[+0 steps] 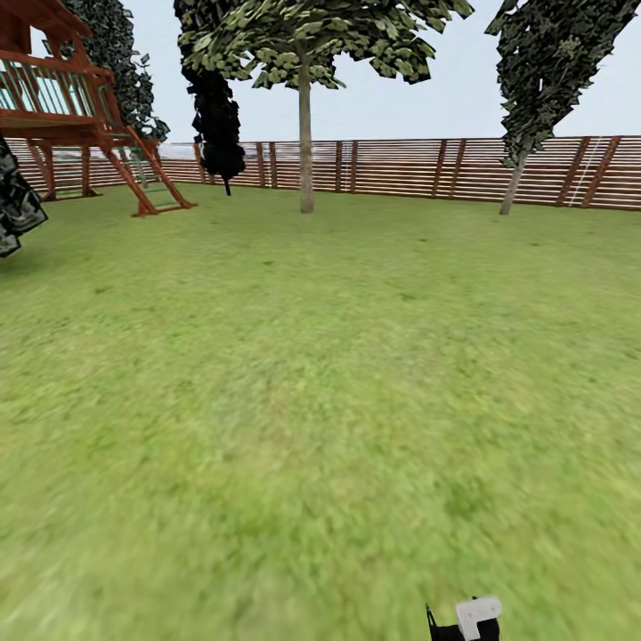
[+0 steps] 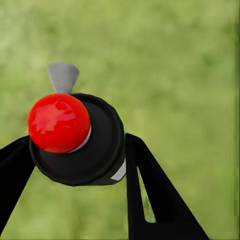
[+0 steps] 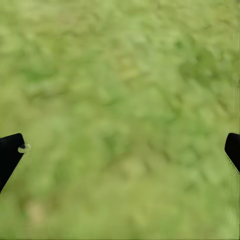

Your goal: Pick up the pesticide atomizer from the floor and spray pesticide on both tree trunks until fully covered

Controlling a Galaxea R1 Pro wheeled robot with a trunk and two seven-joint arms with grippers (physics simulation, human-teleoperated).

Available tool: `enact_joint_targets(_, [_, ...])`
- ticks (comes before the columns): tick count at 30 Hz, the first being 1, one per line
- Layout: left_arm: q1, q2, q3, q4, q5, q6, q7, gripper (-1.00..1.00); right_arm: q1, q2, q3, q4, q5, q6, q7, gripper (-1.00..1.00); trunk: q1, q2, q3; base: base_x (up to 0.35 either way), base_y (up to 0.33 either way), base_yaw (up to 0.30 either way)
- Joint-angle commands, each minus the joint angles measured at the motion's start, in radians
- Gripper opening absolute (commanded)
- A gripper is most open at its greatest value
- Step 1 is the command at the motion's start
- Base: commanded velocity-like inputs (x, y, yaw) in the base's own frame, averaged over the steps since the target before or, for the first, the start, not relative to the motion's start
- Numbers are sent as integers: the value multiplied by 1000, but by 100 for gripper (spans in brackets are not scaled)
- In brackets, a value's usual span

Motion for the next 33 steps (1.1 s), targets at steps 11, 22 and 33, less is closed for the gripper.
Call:
enact_joint_targets(11, [1, 4, 1, 0, 0, 0, 0, -100, 0, 0, 0, 0, 0, 0, 0, 100, 0, 0, 0, 340, 0, 0])
enact_joint_targets(22, [1, 9, 5, 0, 5, 0, 0, -100, 0, 0, 0, 0, 0, 0, 0, 100, 0, 0, 0, 340, 0, 0])
enact_joint_targets(33, [1, 11, 8, 0, 6, 1, 0, -100, 0, 0, 0, 0, 0, 0, 0, 100, 0, 0, 0, 340, 0, 0])
